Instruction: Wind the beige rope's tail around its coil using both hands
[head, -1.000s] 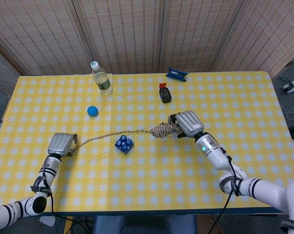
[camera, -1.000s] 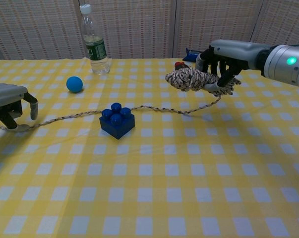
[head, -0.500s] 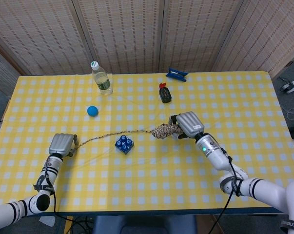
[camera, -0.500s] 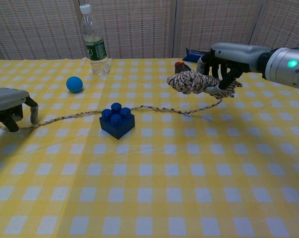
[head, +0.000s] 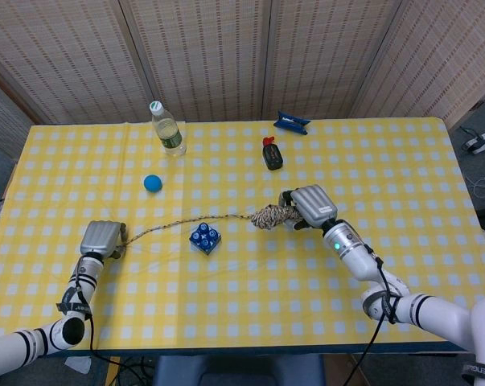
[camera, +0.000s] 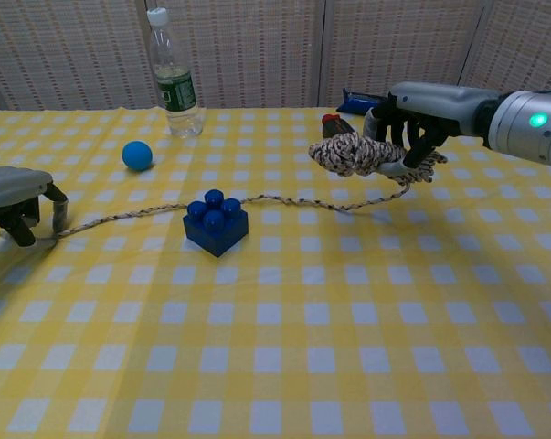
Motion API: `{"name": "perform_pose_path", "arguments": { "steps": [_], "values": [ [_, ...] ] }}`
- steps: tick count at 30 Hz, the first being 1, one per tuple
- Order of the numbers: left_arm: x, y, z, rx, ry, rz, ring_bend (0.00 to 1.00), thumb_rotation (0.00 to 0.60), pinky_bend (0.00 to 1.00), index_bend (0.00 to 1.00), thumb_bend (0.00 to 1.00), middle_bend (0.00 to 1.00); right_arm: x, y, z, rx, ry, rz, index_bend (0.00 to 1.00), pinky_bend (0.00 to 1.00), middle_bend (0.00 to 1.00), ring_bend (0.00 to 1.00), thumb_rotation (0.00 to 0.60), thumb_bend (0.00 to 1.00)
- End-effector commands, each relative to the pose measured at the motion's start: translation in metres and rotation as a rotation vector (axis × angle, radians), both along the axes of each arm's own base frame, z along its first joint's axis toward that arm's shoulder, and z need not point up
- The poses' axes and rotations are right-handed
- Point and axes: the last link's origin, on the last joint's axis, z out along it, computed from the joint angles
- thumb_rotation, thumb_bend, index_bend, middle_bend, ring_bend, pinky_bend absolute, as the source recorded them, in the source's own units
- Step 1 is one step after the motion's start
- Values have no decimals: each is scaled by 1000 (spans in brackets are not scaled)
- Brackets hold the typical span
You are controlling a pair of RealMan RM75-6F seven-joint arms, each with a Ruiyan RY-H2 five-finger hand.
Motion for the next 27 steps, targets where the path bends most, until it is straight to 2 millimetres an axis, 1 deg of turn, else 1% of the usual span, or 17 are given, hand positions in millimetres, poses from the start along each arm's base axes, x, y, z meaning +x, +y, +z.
{"name": "perform_pose_path", "arguments": {
  "steps": [1,20,24,27],
  "values": [
    [0,0,0,-2,2,3,924,600,972,629,334,966,0,0,0,2,0,-2,756,524,652,488,600,454],
    [-1,2,2,9,7,10,939,600,987,682,344,989,-2,-1,-3,5,-2,-5,759,524,654,489,600,454],
    [-2,2,2,8,13,10,940,590,987,686,361,992,-2,-1,-3,4,-3,-6,767,524,657,489,600,454],
    [-2,3,3,8,18,12,943,558,990,692,378,997,-3,-1,-3,5,-2,-8,766,524,657,489,600,454]
  ]
}}
